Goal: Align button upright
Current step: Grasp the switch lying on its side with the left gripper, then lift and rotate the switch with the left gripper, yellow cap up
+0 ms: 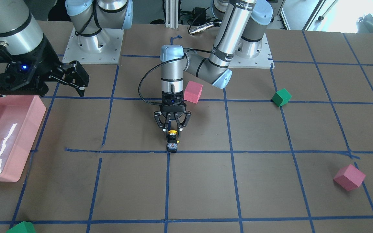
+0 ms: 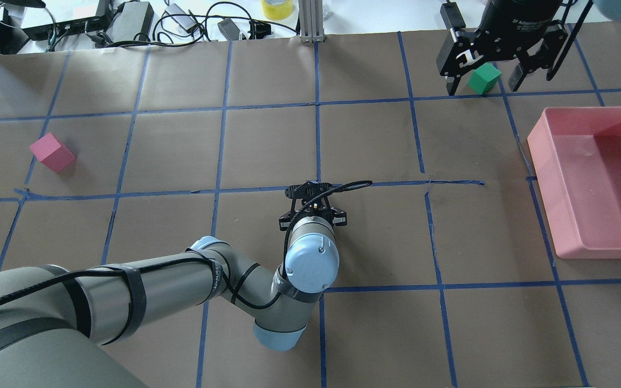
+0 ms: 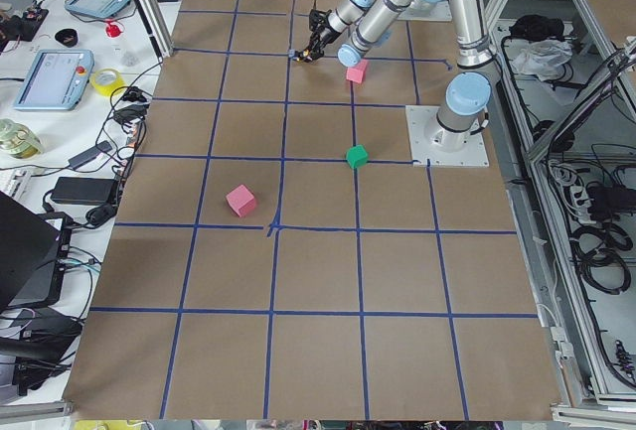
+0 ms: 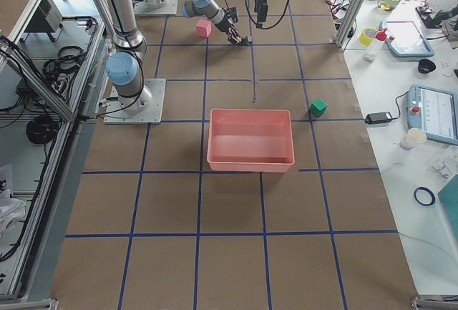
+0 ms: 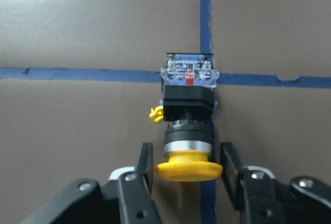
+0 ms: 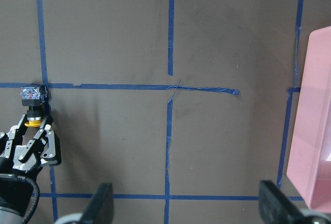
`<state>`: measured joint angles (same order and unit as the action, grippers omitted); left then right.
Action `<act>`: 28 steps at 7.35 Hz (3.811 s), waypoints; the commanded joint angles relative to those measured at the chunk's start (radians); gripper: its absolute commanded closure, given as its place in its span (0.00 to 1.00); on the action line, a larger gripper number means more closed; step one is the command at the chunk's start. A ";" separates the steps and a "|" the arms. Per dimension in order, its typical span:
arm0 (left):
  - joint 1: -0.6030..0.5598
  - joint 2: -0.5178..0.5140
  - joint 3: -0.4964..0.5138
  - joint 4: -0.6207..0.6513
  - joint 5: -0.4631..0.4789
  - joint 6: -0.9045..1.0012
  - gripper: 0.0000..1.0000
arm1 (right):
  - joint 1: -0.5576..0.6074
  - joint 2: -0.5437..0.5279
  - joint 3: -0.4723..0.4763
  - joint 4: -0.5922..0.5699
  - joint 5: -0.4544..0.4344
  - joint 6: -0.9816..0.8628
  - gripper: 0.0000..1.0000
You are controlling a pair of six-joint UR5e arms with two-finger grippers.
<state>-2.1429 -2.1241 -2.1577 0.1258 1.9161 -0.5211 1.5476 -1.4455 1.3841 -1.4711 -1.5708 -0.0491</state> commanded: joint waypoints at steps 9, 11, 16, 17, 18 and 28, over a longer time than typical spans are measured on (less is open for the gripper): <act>0.181 0.187 0.459 -1.100 -0.386 -0.386 1.00 | -0.001 0.000 0.001 0.000 -0.002 0.002 0.00; 0.253 0.161 0.454 -1.114 -0.631 -0.651 1.00 | -0.001 0.002 0.001 0.000 -0.002 0.002 0.00; 0.373 0.064 0.478 -1.223 -0.914 -0.660 1.00 | -0.001 0.002 0.001 0.000 -0.002 0.002 0.00; 0.394 0.061 0.483 -1.224 -0.927 -0.660 1.00 | -0.003 0.001 0.009 -0.003 -0.002 0.000 0.00; 0.397 0.055 0.477 -1.224 -0.931 -0.663 1.00 | -0.003 0.000 0.015 -0.003 0.000 0.000 0.00; 0.400 0.030 0.473 -1.212 -0.974 -0.674 0.00 | -0.004 0.000 0.015 -0.003 -0.002 0.000 0.00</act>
<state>-1.7426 -2.1003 -1.6871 -1.0897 0.9338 -1.1958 1.5433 -1.4450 1.3990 -1.4742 -1.5721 -0.0491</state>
